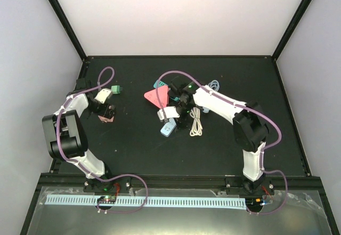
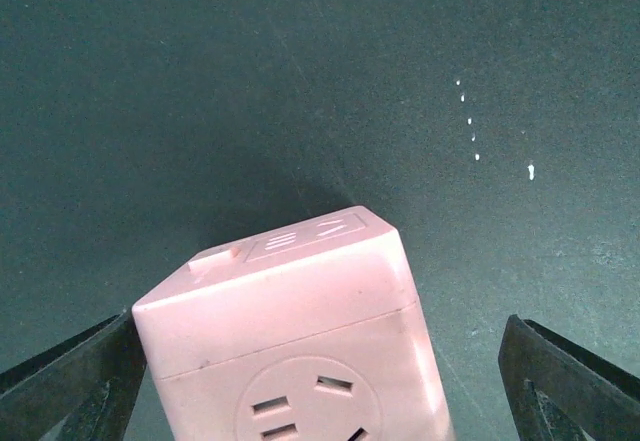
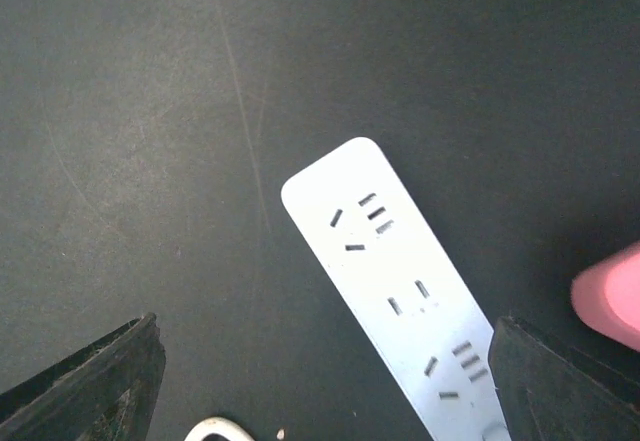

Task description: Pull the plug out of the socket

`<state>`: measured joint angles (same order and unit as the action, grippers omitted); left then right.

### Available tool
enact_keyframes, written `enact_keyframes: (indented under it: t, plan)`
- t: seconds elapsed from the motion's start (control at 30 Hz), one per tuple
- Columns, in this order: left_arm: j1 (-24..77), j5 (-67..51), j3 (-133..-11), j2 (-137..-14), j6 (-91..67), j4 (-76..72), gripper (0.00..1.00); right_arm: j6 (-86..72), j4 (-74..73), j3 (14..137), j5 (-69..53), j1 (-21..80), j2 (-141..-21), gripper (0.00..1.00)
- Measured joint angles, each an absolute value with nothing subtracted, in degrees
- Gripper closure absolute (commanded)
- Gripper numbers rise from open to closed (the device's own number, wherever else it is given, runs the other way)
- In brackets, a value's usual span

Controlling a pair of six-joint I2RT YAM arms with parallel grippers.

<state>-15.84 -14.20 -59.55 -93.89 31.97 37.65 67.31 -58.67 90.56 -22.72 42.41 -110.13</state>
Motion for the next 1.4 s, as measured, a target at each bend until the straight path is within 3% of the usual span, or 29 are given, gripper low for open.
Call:
enact_keyframes:
  t: [0.63, 1.07, 1.17, 1.4]
  plan:
    - [-16.1, -19.25, -62.5, -84.51, 32.21, 44.88, 0.01, 73.45, -52.75, 90.7, -12.62, 46.81, -117.34, 0.1]
    - [-16.1, -22.79, -62.5, -80.18, 32.45, 48.18, 0.01, 77.93, -50.13, 90.08, -7.49, 49.56, -119.77, 0.18]
    - [-16.1, -23.77, -62.5, -79.13, 32.45, 48.42, 0.01, 79.37, -50.13, 90.08, -6.22, 49.65, -120.64, 0.23]
    - [-16.1, -25.39, -62.5, -78.72, 32.45, 49.3, 0.01, 82.74, -48.75, 90.08, -3.57, 49.87, -121.73, 0.45]
